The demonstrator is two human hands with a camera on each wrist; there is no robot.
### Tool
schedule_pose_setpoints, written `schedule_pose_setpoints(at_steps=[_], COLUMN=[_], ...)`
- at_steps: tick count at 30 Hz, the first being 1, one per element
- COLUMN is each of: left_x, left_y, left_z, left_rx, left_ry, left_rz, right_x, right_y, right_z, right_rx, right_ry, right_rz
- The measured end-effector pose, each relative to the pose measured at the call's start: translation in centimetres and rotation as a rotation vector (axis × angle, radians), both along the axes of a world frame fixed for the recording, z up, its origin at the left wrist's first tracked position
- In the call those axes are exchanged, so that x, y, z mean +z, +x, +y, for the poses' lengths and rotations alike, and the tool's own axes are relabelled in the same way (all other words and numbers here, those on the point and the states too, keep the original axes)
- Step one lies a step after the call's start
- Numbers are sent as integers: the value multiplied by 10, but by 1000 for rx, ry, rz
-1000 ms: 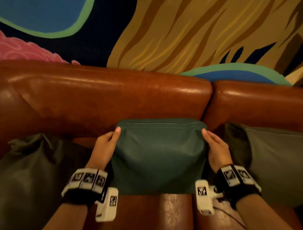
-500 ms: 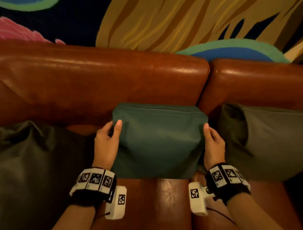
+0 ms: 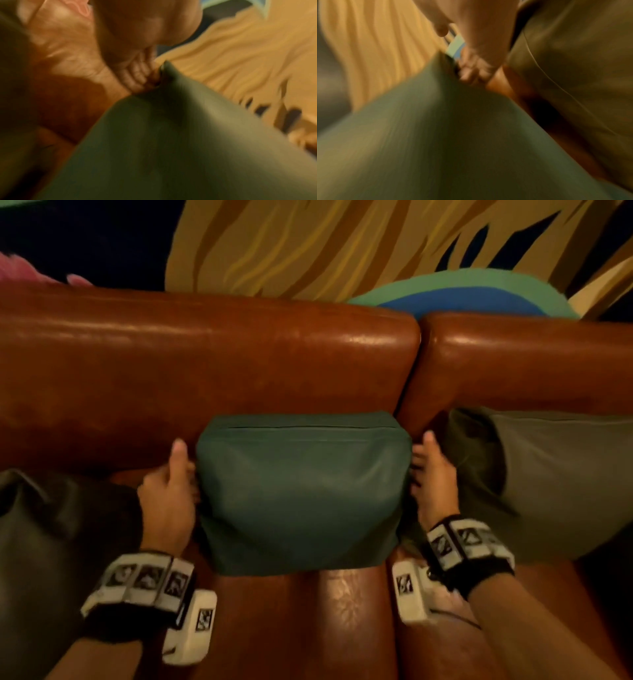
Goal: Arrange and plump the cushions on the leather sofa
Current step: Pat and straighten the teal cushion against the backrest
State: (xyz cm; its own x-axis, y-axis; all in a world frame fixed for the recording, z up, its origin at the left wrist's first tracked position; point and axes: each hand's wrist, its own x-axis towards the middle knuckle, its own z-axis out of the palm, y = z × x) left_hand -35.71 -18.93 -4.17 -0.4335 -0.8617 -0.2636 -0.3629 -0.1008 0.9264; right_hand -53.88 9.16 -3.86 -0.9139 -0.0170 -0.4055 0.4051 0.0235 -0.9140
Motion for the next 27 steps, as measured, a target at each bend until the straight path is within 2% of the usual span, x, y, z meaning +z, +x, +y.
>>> schedule_pose_setpoints(at_steps=[2, 5, 7, 8, 12, 16, 20, 25, 27], left_x=[18, 35, 36, 36, 39, 49, 44, 50, 51], left_y=[-29, -67, -80, -83, -84, -76, -77, -81, -82], left_z=[-22, -49, -56, -57, -61, -67, -49, -50, -49], left_rx=[48, -79, -144, -154, -183, -206, -164, -154, -145], left_ry=[112, 410, 520, 510, 361, 427, 484, 417, 457], left_rz=[-77, -200, -267, -304, -388, -291, -286, -247, -219], right_x=[14, 23, 23, 26, 45, 55, 37, 51, 46], right_y=[-38, -84, -99, -101, -103, -98, -96, -97, -98], right_z=[-5, -21, -26, -29, -29, -26, -39, -37, -34], right_rx=[45, 271, 355, 375, 408, 429, 301, 350, 352], right_ry=[134, 393, 522, 542, 455, 246, 291, 297, 285], right_rz=[-83, -206, -264, -299, -377, -376, -418, -441, -456])
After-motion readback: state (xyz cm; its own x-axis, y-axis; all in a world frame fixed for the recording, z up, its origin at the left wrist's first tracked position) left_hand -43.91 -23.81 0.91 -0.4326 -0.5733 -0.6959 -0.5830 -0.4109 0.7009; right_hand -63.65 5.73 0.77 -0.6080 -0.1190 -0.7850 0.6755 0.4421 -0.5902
